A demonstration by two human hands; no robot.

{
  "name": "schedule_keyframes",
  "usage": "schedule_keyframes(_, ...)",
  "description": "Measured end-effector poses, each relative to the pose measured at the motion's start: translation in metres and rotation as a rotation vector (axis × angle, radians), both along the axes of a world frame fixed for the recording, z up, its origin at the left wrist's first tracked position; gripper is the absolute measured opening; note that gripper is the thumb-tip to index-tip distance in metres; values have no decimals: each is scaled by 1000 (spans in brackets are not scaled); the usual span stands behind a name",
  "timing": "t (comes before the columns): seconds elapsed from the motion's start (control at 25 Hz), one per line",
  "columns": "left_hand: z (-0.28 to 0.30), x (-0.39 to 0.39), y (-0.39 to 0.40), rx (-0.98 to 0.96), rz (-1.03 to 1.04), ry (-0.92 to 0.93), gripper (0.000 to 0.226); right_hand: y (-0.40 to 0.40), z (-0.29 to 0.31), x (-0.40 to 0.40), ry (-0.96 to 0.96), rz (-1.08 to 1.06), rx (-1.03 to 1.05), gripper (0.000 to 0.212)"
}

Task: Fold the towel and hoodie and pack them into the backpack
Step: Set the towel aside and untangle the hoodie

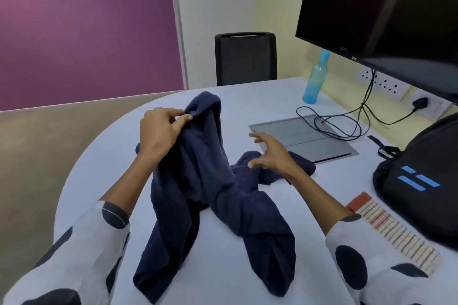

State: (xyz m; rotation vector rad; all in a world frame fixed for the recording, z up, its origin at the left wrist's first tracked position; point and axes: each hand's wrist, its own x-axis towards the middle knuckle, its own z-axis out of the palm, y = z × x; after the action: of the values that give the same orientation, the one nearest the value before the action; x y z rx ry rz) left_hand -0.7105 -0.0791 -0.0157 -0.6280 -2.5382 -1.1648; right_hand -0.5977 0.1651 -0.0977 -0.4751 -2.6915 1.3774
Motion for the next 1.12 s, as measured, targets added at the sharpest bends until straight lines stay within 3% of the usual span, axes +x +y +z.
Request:
schedule_keyframes(0.12, 5, -12, -18, 117, 153, 29, 27, 18, -75, 45, -703, -28, 254, 115)
schedule_keyframes(0.16, 5, -16, -23, 144, 183, 37, 27, 16, -93, 59, -839, -26, 228, 111)
schedule_keyframes(0.24, 5, -22, -30, 191, 200, 43, 28, 9, -113, 74, -894, -84, 84, 89)
schedule_keyframes(0.44, -4, -28, -29, 229, 208, 19, 30, 27, -102, 43, -660, -334, -44, 39)
schedule_keyframes(0.68, 10, -59, -41, 181, 231, 58, 32, 92, -26, -18, -298, -656, -30, 35)
schedule_keyframes(0.8, 30, -85, -41, 112, 270, 176, 35, 120, 23, -47, -110, -657, 49, 40)
schedule_keyframes(0.96, 65, -129, -35, 154, 336, 267, 42, 148, 82, -96, 205, -611, -103, 51)
schedule_keyframes(1.12, 106, -156, -27, 175, 335, 376, 42, 164, 109, -131, 524, -583, -328, 33)
